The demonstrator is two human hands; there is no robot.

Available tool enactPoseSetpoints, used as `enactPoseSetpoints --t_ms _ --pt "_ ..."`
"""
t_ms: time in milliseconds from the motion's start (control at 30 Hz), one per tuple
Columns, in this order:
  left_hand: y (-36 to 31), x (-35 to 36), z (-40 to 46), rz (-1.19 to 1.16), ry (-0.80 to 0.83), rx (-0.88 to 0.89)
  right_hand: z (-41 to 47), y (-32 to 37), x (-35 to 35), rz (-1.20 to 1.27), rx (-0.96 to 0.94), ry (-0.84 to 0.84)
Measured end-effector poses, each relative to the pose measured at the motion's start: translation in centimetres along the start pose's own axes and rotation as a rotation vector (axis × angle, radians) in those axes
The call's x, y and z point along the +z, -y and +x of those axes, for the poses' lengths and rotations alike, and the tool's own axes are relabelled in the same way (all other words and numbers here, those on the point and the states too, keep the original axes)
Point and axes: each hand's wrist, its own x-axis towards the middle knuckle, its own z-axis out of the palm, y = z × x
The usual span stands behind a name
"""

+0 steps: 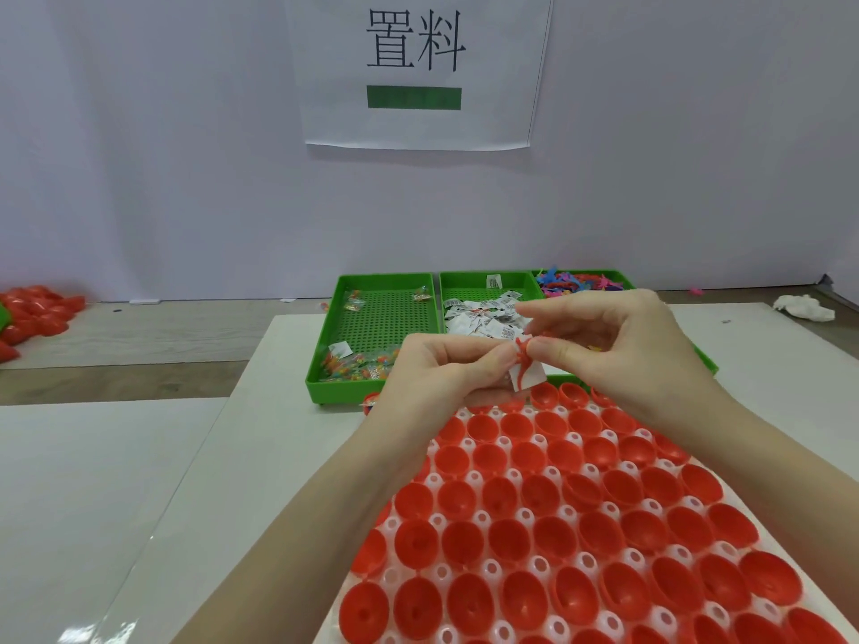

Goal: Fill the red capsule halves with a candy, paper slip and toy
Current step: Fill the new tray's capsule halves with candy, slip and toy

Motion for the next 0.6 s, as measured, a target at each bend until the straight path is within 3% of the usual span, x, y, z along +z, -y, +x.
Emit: enactPoseSetpoints --t_ms 167,400,467,600 --pt "0.1 -0.5 1.9 0.282 -0.100 0.036 1.7 -0.7 0.3 -0.116 -0.010 0.098" --pt "2.6 -1.2 5.4 0.477 -0.229 0.041 3.0 -4.8 1.3 -0.133 0.186 0.121" --pt "3.4 -1.6 6.2 0.726 -0.196 0.068 2.9 -6.2 1.6 -0.166 0.223 0.094" --pt "5.1 -1.7 6.7 1.295 0.031 0.111 2.7 -7.8 2.3 -0.230 0.270 0.091"
